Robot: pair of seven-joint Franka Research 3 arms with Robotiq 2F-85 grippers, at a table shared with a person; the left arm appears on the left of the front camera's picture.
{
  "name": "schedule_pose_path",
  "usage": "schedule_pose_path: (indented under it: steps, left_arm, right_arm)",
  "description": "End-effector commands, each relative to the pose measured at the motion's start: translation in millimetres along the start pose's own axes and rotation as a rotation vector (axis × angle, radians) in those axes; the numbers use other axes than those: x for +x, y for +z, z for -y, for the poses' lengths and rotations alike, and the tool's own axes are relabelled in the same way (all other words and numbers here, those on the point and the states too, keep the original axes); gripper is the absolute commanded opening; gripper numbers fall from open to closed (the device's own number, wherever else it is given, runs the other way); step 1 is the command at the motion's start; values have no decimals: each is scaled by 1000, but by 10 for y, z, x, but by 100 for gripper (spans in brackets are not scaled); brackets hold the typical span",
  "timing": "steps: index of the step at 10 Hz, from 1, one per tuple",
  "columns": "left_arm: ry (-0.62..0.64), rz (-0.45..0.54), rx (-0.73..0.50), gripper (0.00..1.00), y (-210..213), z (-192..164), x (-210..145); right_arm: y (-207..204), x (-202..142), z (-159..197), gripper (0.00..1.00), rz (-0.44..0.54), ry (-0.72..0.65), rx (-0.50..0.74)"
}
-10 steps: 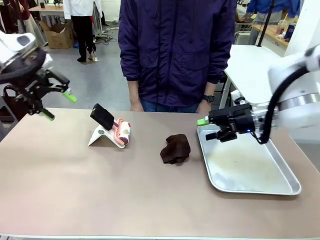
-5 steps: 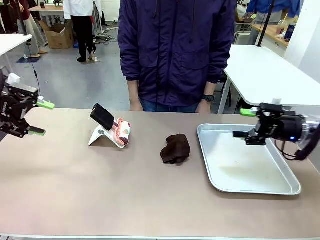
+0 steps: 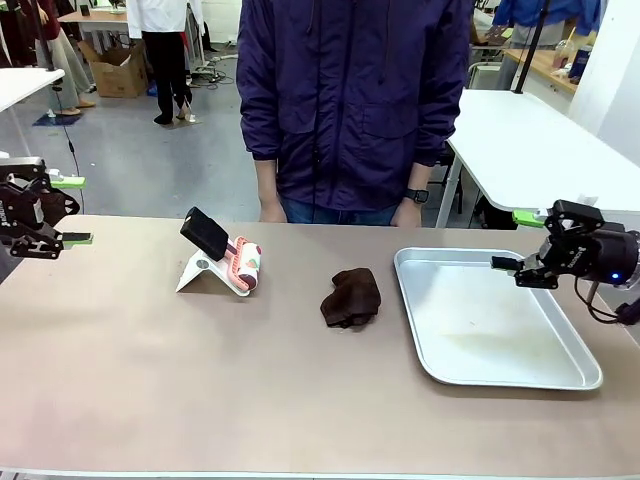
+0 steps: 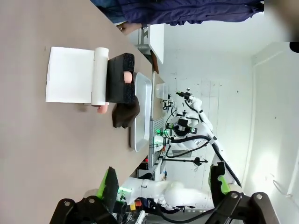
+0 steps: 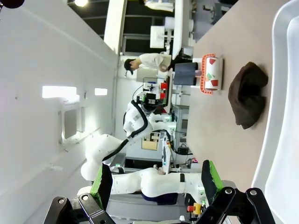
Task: Clean the surface of the table.
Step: Return the Lint Roller and towel to their original positions.
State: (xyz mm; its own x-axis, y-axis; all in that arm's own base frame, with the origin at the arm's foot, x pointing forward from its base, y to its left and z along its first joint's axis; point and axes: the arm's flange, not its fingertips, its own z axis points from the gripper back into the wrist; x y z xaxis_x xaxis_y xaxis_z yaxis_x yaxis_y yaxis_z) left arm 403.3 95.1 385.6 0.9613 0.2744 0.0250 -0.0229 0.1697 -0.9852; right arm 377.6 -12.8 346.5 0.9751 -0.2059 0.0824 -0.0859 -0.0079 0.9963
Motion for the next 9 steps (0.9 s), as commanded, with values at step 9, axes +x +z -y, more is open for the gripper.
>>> schedule_pose_path:
  steps: [9]
  left_arm:
    - [0, -16, 40, 100, -14, 122, -112]
  right_arm:
    - [-7, -7, -8, 100, -6, -4, 5]
